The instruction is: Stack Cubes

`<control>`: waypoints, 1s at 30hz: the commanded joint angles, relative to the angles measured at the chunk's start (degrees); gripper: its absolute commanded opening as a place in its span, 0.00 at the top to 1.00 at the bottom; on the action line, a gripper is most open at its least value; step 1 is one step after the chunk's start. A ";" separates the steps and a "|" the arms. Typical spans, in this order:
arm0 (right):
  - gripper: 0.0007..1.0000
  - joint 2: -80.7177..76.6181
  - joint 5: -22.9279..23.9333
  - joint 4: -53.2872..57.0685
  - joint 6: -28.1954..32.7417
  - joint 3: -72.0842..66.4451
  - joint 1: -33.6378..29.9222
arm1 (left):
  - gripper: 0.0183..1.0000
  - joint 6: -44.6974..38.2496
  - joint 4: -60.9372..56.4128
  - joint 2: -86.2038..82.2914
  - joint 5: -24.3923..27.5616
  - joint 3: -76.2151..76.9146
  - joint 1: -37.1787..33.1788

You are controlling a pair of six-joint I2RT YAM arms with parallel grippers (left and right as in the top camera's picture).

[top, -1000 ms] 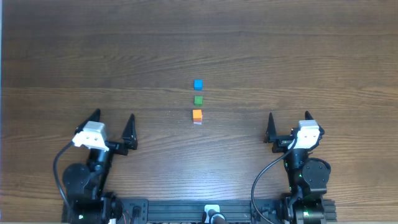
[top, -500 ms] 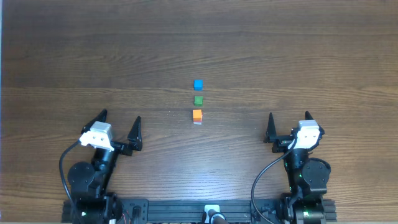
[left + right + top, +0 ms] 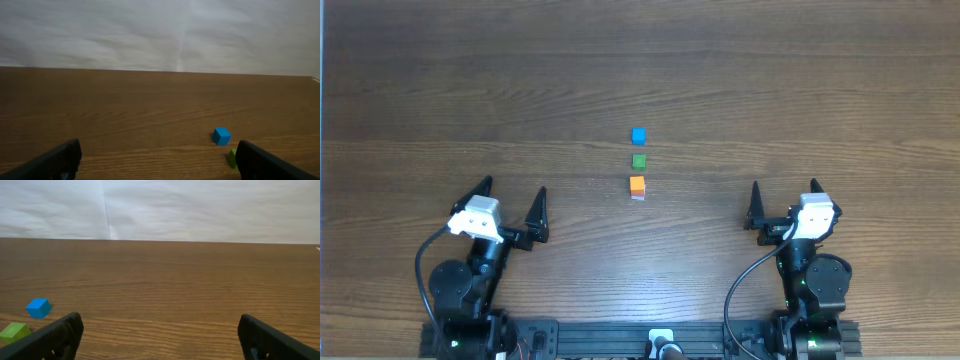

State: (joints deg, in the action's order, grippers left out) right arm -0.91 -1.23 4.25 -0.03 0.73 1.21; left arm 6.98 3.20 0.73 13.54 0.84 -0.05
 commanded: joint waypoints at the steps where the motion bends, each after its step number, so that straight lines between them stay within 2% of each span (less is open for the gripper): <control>1: 0.01 0.59 -2.99 -0.22 -2.16 -0.44 0.39 | 0.00 -0.98 -0.22 -0.39 0.55 -0.52 0.28; 5: 0.01 0.55 -3.06 -0.92 -2.93 -0.44 0.37 | 0.00 -0.98 -0.22 -0.39 0.55 -0.52 0.28; 6: 0.01 0.55 -4.39 -1.97 -4.09 -0.44 0.39 | 0.00 -0.98 -0.22 -0.39 0.55 -0.52 0.28; 9: 0.01 0.55 -11.80 -4.70 -14.84 -0.28 0.39 | 0.00 -0.98 -0.22 -0.39 0.55 -0.52 0.28; 11: 0.01 0.52 -18.95 -4.28 -16.15 1.18 0.39 | 0.00 -0.98 -0.22 -0.39 0.55 -0.52 0.28; 13: 0.01 0.42 -20.57 -0.70 -17.16 3.93 0.39 | 0.00 -0.98 -0.22 -0.39 0.55 -0.52 0.28; 17: 0.01 -1.90 -20.13 10.71 -13.33 15.41 0.39 | 0.00 -0.98 -0.22 -0.39 0.55 -0.52 0.28; 21: 0.01 -9.05 -20.15 16.61 -10.34 28.72 0.39 | 0.00 -0.98 -0.22 -0.39 0.55 -0.52 0.28; 24: 0.01 -18.45 -20.87 20.41 -9.46 39.23 0.39 | 0.00 -0.98 -0.22 -0.39 0.55 -0.52 0.28; 27: 0.01 -30.10 -24.35 25.05 -8.44 49.59 0.81 | 0.00 -0.98 -0.22 -0.39 0.55 -0.52 0.28; 30: 0.01 -42.05 -24.09 31.50 -8.46 59.67 4.11 | 0.00 -0.98 -0.22 -0.39 0.55 -0.52 0.28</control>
State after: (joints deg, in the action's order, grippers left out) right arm -33.50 -23.49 32.47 -9.82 53.78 2.52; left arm 6.85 3.18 0.73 13.54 0.84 -0.05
